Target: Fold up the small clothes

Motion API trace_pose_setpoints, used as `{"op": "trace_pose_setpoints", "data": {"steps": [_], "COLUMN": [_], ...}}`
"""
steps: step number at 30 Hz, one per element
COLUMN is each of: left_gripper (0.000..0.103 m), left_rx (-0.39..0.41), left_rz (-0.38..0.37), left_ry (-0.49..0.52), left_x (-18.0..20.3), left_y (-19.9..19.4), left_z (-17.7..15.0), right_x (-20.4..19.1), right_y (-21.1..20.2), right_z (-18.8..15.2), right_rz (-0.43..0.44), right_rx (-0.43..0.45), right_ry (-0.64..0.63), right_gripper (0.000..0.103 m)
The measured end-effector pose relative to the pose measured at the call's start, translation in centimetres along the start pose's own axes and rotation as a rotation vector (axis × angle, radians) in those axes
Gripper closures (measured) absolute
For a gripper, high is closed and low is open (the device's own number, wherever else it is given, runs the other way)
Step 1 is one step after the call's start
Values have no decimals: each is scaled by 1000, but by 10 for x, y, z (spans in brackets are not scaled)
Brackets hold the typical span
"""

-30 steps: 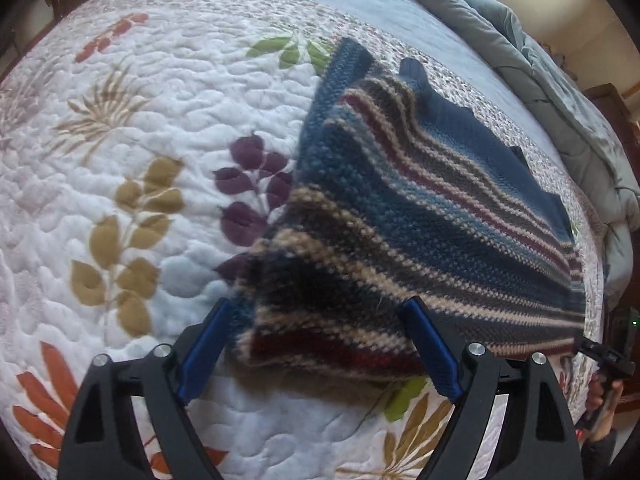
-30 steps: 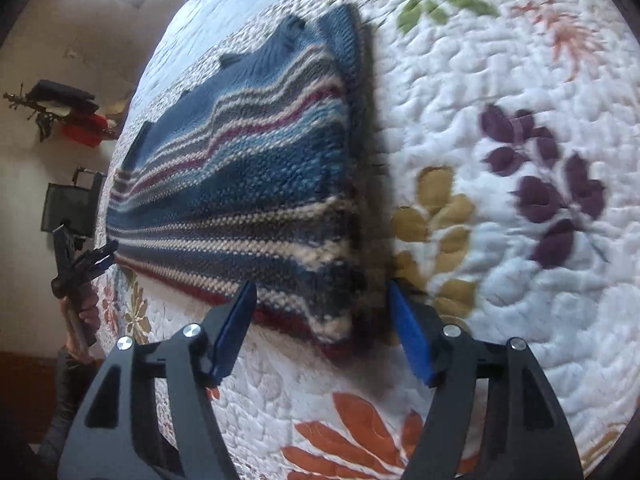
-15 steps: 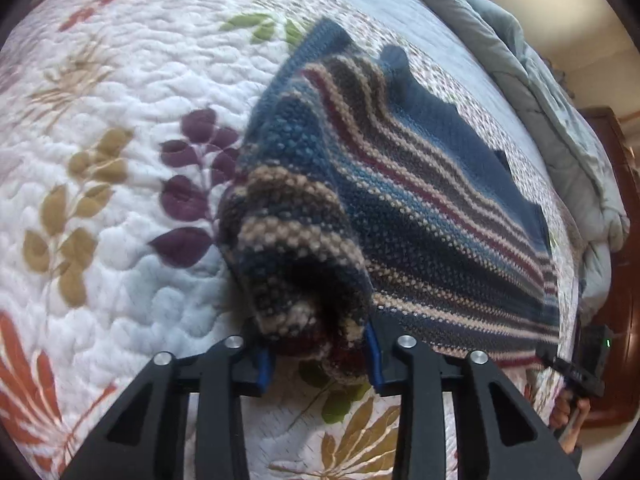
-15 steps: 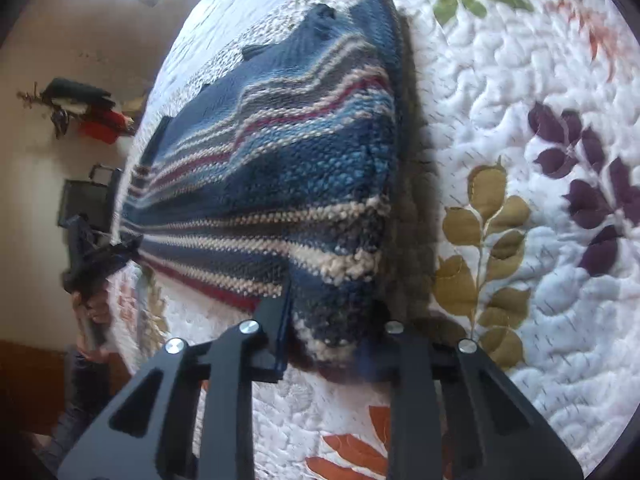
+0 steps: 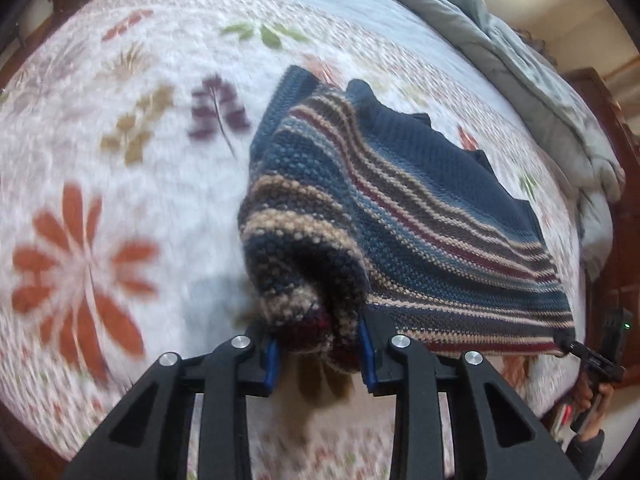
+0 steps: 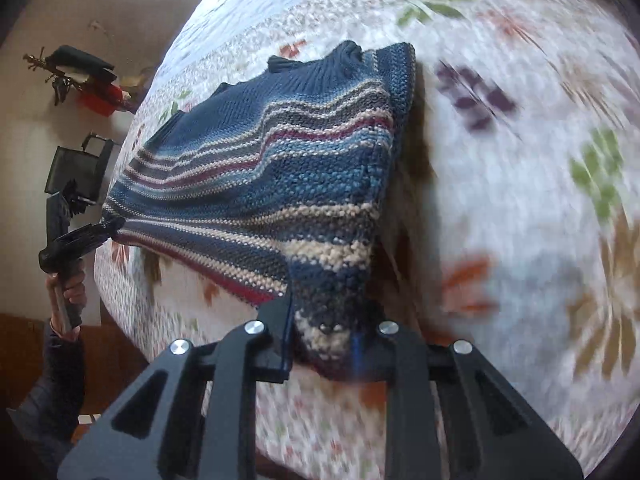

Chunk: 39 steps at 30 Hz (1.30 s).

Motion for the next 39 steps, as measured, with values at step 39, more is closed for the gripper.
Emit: {"op": "trace_pose_setpoints", "data": {"steps": [39], "left_gripper": [34], "left_rx": [129], "left_rz": [212], "left_ry": [274], "left_x": [76], "left_y": [43], "left_z": [29], "right_x": [44], "right_y": [-26], "right_z": [41], "right_rz": [-161], "right_rx": [135], "right_ry": [-43], "right_gripper": [48]}}
Point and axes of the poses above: each gripper's, at about its wrist camera, not at the fingertips, and y roughly the way its jaws point, x to its right, z to its top, the point moved 10 cm from there along y, roughly the way its jaws point, and after that the axes turned 10 degrees about -y, right-handed, at the moved point
